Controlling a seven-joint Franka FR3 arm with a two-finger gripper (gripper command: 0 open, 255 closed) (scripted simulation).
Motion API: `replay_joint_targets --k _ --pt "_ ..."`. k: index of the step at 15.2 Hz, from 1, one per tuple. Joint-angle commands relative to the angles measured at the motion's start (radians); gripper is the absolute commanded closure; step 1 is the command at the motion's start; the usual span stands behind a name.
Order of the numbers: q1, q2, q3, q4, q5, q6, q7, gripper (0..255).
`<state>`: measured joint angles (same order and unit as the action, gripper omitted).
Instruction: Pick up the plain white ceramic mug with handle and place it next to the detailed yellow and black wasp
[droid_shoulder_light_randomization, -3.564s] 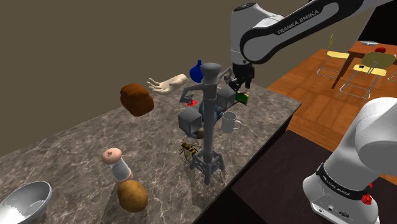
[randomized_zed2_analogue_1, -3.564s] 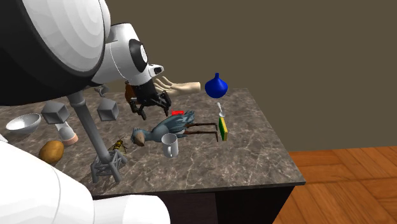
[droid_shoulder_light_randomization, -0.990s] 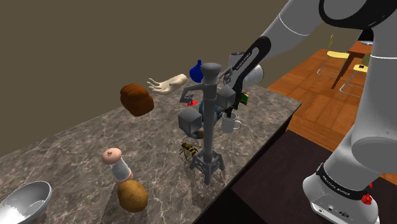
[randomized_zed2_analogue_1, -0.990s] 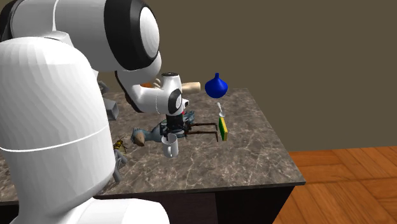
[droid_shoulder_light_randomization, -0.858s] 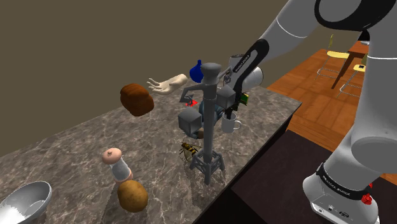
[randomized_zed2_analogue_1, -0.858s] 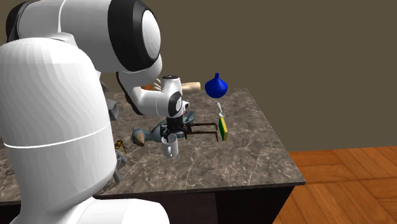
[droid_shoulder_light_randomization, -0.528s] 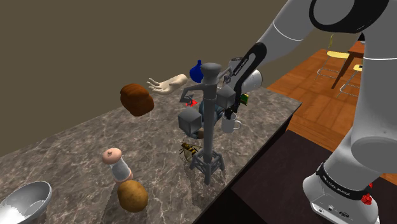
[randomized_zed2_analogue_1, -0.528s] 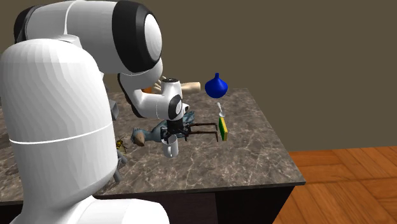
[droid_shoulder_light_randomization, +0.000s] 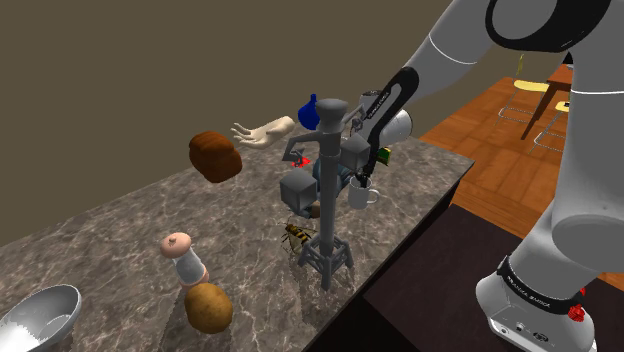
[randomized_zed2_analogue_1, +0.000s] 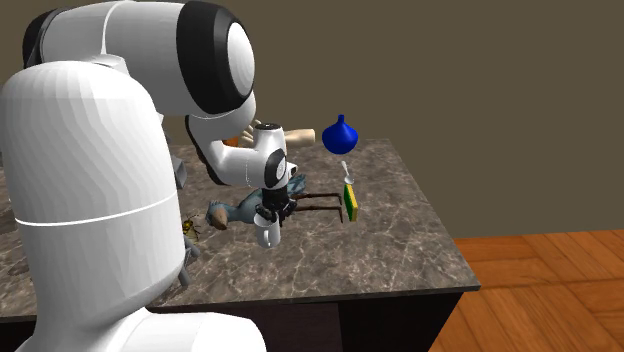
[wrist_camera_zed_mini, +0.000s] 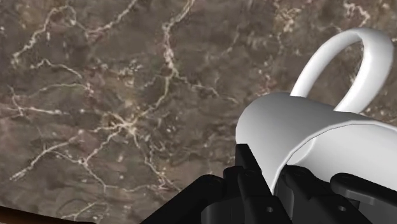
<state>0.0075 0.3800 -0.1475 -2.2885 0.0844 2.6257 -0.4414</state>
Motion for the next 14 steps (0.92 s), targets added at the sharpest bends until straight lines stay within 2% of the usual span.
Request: replay_joint_targets --k 1,6,14 --pt "0.0 0.0 0.0 0.0 0.0 0.0 0.0 255" --pt "0.0 0.0 0.0 0.0 0.0 0.0 0.0 255" --pt "0.012 -0.1 -0.017 -0.007 -0.028 -0.092 0.019 255"
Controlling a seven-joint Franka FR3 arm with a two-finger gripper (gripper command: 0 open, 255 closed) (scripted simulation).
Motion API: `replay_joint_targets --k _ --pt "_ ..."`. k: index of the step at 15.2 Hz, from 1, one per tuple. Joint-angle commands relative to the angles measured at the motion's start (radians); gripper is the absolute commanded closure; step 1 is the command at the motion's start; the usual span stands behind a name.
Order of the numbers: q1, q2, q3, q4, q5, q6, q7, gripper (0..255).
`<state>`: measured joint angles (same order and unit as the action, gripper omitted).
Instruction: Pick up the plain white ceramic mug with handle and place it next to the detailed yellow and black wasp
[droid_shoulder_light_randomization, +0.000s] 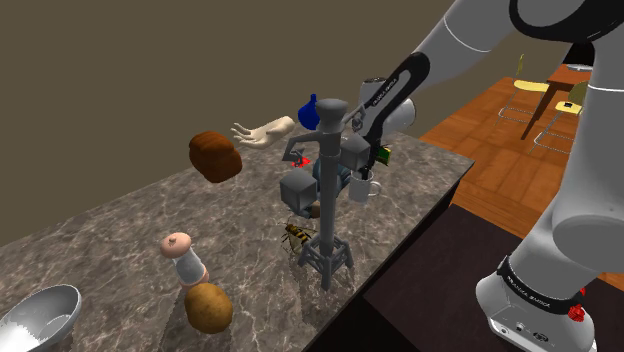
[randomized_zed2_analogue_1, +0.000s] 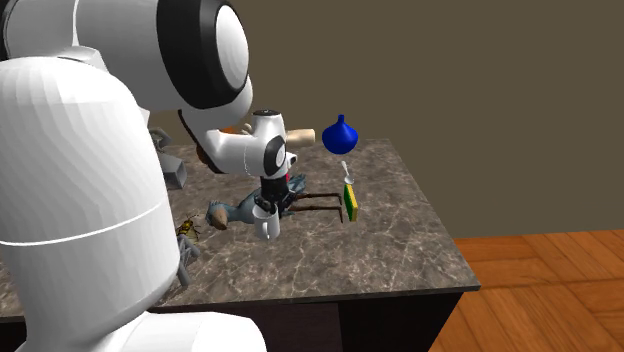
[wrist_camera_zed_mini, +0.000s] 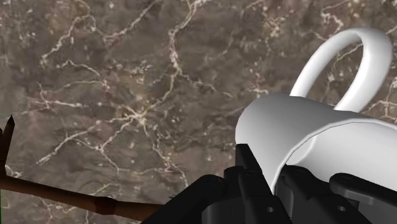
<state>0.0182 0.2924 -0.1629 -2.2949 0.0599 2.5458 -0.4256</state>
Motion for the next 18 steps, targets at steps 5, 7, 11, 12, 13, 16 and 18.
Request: replay_joint_targets --k 5,7,11,12,13,16,18 --pt "0.007 -0.07 -0.009 0.003 -0.021 -0.073 0.014 255" --pt "0.009 -0.092 -0.012 0.006 -0.027 -0.097 0.018 255" --pt "0.011 -0.135 -0.015 0.014 -0.039 -0.148 0.026 255" --pt "0.012 -0.145 -0.016 0.017 -0.042 -0.16 0.028 255" --pt "0.012 -0.155 -0.016 0.02 -0.044 -0.173 0.03 255" --pt "0.013 -0.184 -0.018 0.03 -0.052 -0.211 0.035 255" --pt "0.014 -0.202 -0.019 0.038 -0.056 -0.237 0.038 255"
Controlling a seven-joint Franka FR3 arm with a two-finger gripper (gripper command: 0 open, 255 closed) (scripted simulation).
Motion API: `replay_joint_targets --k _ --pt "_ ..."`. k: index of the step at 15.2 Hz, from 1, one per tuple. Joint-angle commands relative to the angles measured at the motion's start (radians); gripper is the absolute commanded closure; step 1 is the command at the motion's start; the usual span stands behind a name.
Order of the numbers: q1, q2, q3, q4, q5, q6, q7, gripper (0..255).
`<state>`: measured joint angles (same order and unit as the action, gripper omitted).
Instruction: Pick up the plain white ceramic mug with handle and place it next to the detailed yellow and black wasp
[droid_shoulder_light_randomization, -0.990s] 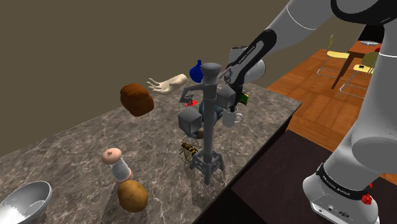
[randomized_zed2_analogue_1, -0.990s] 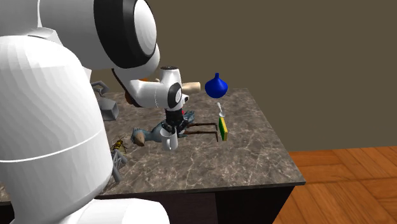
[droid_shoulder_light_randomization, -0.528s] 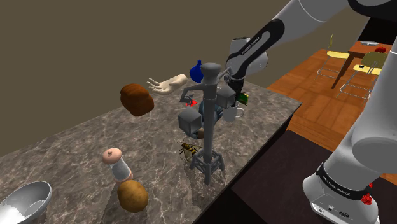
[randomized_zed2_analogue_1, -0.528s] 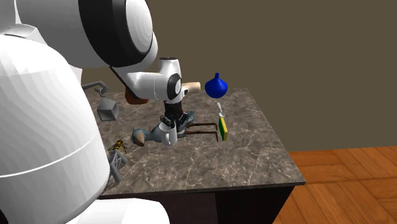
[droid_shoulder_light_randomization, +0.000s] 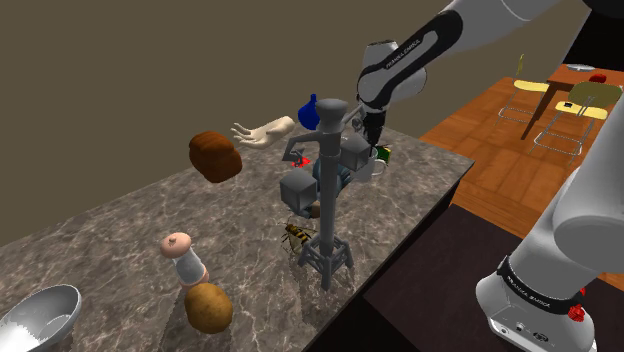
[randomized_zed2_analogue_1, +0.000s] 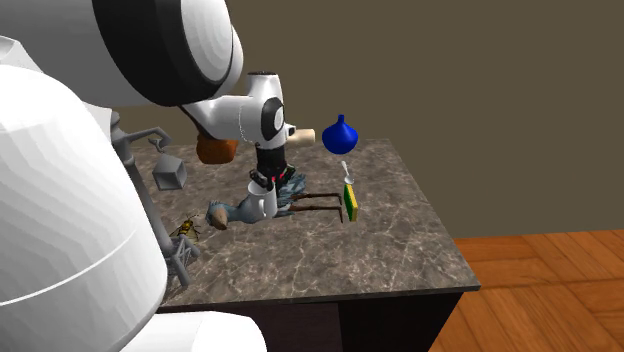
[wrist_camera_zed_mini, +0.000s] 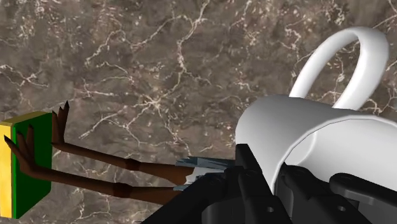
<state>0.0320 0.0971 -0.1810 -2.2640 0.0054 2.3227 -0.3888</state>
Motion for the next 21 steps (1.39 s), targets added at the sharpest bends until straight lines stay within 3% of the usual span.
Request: replay_joint_targets --k 1,8,21 --pt "0.0 -0.016 -0.001 0.011 -0.004 -0.027 0.002 255" --pt "0.002 -0.067 -0.001 0.042 -0.015 -0.108 0.01 255" --pt "0.171 -0.102 0.159 0.001 -0.006 -0.104 0.335 255"
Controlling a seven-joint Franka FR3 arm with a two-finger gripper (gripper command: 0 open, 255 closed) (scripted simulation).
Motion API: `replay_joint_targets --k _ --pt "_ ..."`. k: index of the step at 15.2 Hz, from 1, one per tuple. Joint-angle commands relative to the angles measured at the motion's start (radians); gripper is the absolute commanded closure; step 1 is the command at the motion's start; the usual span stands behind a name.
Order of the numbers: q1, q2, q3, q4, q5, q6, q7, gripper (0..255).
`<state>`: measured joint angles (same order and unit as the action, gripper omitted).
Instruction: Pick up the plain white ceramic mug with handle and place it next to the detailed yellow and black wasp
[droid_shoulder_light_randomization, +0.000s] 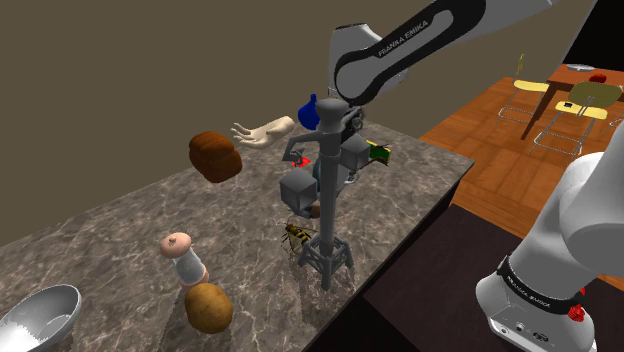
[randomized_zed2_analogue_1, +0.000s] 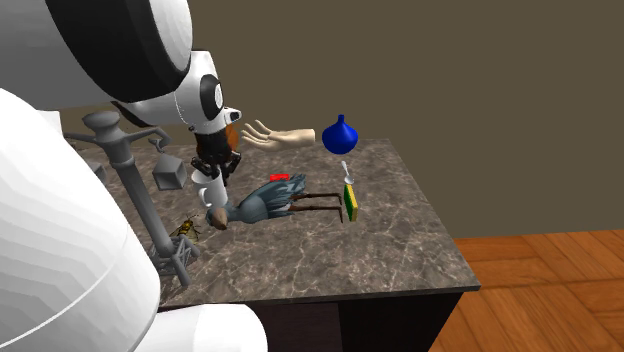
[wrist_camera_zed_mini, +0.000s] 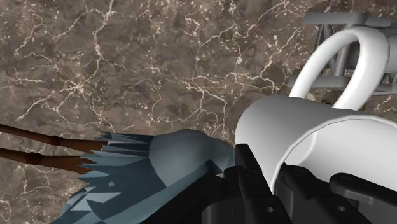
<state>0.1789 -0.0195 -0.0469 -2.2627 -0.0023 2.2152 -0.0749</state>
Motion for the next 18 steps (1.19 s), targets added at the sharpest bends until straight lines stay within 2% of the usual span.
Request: replay_joint_targets --k 1,7,8,9,16,18 --pt "0.037 0.018 0.038 0.005 0.003 0.002 0.045 255" --pt "0.133 0.06 0.09 0.058 0.008 -0.009 0.191 255" --pt "0.053 0.006 -0.003 0.022 -0.038 -0.002 0.159 255" --pt "0.054 0.006 -0.003 0.022 -0.038 -0.002 0.159 0" --pt "0.099 -0.149 0.062 -0.005 -0.033 -0.193 0.415 0" --pt "0.098 -0.141 0.062 -0.024 -0.034 -0.166 0.415 0"
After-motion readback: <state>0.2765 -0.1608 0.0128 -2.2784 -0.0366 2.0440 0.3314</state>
